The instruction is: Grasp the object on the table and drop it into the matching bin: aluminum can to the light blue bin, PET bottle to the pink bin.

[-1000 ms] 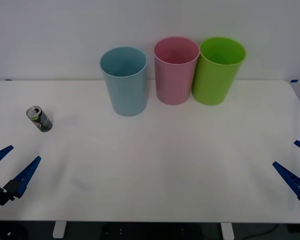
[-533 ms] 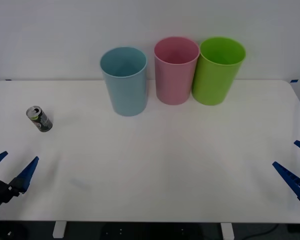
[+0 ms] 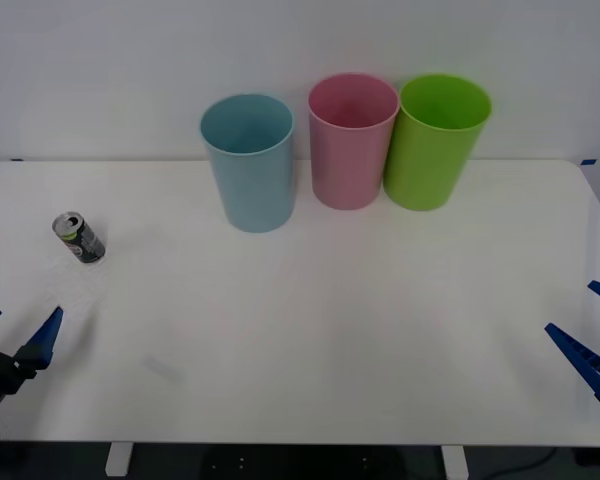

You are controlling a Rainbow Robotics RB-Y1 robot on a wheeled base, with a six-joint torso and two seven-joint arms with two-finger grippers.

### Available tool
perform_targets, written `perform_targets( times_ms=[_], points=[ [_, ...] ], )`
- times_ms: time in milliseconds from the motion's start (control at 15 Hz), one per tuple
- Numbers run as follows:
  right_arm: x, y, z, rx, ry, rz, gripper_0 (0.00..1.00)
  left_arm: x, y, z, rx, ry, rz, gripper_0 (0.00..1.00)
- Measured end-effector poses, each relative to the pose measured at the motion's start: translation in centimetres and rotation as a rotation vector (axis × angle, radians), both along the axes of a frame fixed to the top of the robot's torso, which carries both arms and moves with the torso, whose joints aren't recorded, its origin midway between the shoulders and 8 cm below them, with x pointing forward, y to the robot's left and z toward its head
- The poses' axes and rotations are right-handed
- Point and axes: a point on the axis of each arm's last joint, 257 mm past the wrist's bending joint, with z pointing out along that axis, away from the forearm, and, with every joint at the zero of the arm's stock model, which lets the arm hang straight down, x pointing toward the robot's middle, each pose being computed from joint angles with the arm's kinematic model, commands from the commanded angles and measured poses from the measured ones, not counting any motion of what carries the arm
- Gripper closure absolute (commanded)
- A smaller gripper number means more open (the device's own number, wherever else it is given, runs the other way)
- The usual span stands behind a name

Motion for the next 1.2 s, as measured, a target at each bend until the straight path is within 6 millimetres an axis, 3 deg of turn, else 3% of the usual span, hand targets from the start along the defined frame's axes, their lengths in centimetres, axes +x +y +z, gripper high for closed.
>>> perform_targets(
  times_ms=[467, 1200],
  points=[
    [0.0, 0.0, 0.0, 0.000, 0.000, 0.000, 0.00, 4.6, 0.1, -1.3, 0.032, 0.010, 0.055, 0.00],
    [0.0, 0.0, 0.0, 0.000, 0.000, 0.000, 0.00, 12.6, -0.5, -1.6, 0.064, 0.036, 0.070, 0.00]
  ],
)
